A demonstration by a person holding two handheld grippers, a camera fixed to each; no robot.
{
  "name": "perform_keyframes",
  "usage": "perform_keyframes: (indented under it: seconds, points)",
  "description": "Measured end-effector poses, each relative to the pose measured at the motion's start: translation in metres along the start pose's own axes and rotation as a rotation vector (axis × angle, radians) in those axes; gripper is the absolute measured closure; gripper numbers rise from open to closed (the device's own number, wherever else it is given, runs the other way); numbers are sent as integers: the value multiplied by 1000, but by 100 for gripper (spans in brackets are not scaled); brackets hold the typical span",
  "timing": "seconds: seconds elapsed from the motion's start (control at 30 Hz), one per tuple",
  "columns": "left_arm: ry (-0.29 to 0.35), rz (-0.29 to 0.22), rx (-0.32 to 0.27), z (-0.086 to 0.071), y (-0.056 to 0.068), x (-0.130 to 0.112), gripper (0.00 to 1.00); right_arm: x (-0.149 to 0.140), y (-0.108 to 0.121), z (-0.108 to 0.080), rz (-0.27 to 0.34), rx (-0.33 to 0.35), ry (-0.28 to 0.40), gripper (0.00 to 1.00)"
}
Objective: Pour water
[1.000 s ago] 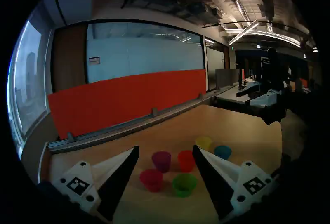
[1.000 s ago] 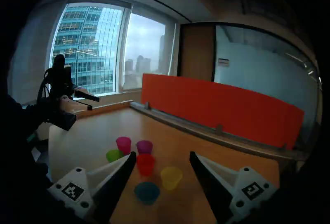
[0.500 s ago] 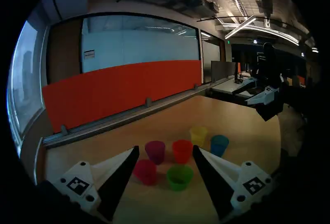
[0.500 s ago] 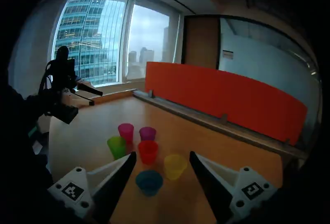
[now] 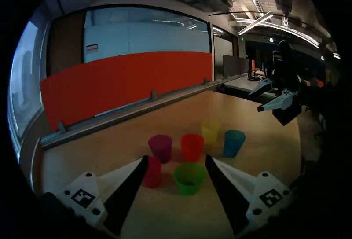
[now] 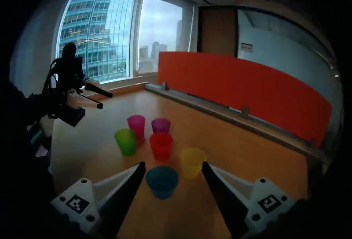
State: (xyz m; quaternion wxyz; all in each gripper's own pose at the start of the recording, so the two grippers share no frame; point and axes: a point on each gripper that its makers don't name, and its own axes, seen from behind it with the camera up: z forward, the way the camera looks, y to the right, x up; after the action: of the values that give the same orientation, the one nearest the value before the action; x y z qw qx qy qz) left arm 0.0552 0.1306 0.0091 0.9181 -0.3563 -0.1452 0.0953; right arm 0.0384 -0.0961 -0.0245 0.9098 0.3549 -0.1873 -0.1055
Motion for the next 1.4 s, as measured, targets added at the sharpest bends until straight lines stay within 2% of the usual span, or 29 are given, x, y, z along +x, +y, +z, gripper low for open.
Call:
perform_keyframes:
  seconds: [0.4,0.67,1.0,1.4]
  points:
    - [-68,-11,-24,16,8,-40,4,-42,-9,23,-2,21,-68,0]
    - [-121,1,-45,25,15,-66,4,-60,-13,33,5,30,-104,0]
    - [-179,9,-69,35,18,-84,4,-80,-18,44,6,44,-144,0]
    - [-243,31,-105,48,27,-99,4,-96,-25,59,17,59,-172,0]
